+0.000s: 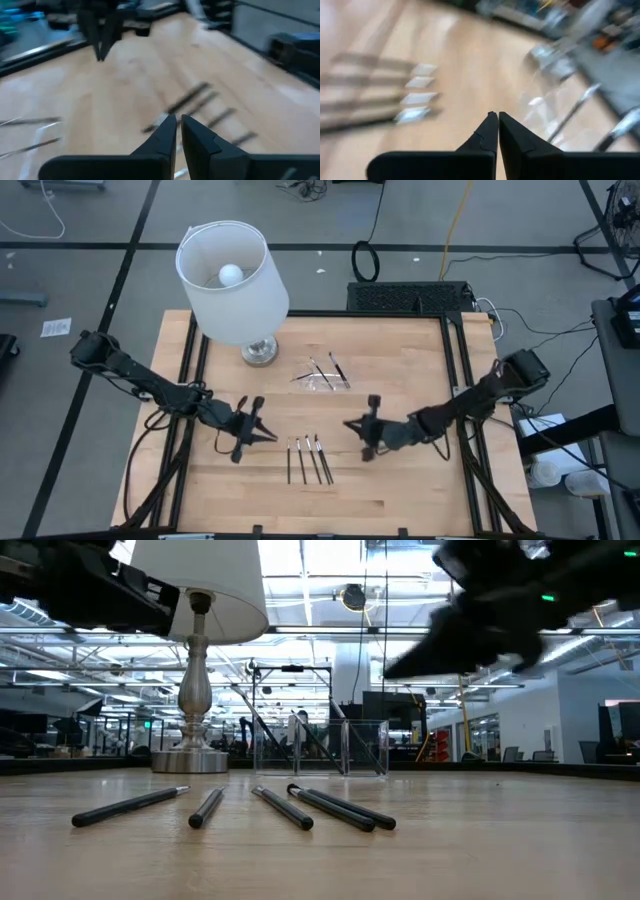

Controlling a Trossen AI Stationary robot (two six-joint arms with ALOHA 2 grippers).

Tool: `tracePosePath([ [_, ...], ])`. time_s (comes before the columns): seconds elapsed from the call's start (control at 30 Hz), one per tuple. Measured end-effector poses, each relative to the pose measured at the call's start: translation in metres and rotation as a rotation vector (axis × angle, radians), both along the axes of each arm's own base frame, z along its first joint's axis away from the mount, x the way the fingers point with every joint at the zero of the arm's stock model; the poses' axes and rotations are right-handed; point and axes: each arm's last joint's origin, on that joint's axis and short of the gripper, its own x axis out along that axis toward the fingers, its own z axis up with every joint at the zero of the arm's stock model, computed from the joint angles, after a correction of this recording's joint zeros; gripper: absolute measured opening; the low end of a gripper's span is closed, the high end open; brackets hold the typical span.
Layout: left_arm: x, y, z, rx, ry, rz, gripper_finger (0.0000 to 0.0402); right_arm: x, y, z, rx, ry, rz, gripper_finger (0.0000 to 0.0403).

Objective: Put items in baskets/containers
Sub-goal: Put the black eyeshadow brush into the transparent organizer

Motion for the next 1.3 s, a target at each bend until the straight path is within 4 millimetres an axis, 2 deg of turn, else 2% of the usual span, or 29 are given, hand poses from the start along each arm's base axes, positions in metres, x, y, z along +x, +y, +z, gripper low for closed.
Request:
tracePosePath([
  [0.23, 0.001, 0.001, 0.002, -0.022, -0.021, 0.021, 0.0037, -0.011, 0.010, -0.011, 0.063, 0.052, 0.110, 0.0001],
  [0.33, 0.004, 0.003, 0.003, -0.054, -0.030, 0.073, 0.0037, -0.010, 0.006, -0.011, 0.056, 0.052, 0.098, 0.0001],
  [0.47, 0.015, 0.002, -0.008, -0.028, -0.035, 0.174, 0.0037, -0.006, -0.003, -0.014, 0.095, 0.055, 0.059, 0.0001],
  [0.63, 0.049, -0.010, -0.025, -0.038, -0.006, 0.184, 0.0037, -0.003, -0.008, -0.018, 0.216, 0.085, 0.104, 0.0001],
  [0.83, 0.087, -0.027, -0.053, -0.049, 0.139, 0.191, 0.0037, -0.004, -0.005, -0.018, 0.326, 0.078, 0.074, 0.0001],
  [1.03, 0.125, -0.046, -0.049, 0.027, 0.274, 0.188, 0.0037, -0.010, -0.002, -0.020, 0.338, 0.147, 0.061, 0.0000],
  [1.2, 0.158, -0.051, -0.034, 0.061, 0.323, 0.207, 0.0037, -0.007, -0.011, -0.017, 0.438, 0.151, 0.065, 0.0000],
  [1.3, 0.165, -0.051, -0.038, 0.071, 0.362, 0.220, 0.0037, -0.005, -0.013, -0.017, 0.457, 0.142, 0.061, 0.0000],
])
